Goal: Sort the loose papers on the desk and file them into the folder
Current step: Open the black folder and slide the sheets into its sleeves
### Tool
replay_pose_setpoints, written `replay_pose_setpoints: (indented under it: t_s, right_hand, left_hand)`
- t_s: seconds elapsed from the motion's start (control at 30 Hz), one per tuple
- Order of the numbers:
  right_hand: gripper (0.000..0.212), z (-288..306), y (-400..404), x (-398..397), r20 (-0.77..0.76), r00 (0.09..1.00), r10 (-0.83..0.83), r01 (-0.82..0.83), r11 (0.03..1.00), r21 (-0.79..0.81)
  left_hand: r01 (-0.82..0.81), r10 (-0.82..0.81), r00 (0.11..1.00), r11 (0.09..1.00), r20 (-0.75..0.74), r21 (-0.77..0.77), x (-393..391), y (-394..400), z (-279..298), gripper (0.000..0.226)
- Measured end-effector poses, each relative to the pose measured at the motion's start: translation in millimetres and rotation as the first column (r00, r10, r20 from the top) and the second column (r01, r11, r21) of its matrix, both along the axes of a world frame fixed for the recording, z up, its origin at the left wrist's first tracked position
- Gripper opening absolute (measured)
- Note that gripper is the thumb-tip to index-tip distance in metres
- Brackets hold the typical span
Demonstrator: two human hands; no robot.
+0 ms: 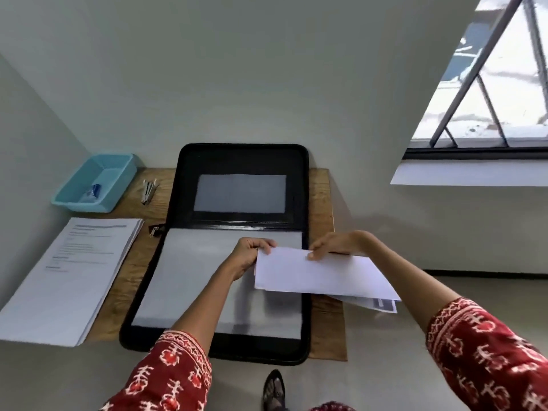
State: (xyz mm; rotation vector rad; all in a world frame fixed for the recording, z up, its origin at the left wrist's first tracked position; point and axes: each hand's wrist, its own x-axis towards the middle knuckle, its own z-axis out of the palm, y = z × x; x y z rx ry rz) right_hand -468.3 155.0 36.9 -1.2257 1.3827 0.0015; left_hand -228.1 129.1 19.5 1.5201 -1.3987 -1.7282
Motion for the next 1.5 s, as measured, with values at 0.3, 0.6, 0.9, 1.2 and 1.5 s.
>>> replay_pose_setpoints:
  t_s: [0.3, 0.6, 0.9, 1.2, 1.5]
  right_hand:
    - [0.070, -6, 13, -39, -0.234, 0.962, -0.141, 0.115, 0.986, -0.122]
    - [0.024, -11, 42, -103, -0.119, 0.911, -0.394, 0.351, 0.895, -0.277]
    - [0.022, -19, 56, -91, -0.001, 0.922, -0.387, 0.371, 0.884, -0.285]
    - [0.016, -18, 52, -105, 0.007, 0.928, -0.372, 0.358, 0.889, -0.285]
    - [0.036, -15, 46, -101, -0.013, 0.955, -0.295, 0.288, 0.940, -0.180]
  left_hand:
    - [0.214, -0.082, 0.918, 0.926, 0.387, -0.312, -19, 6, -12, 0.038]
    - [0.768, -0.316, 0.248, 0.640, 0.916, 0.013, -26, 55, -7, 0.119]
    - [0.577, -0.040, 0.563, 0.734, 0.825, -0.359, -29, 67, -12, 0.045]
    - [0.600, 0.144, 0.543, 0.623, 0.827, -0.502, -46, 59, -1, 0.029]
    - [0.268, 0.187, 0.609, 0.866, 0.771, -0.422, -63, 54, 10, 0.015]
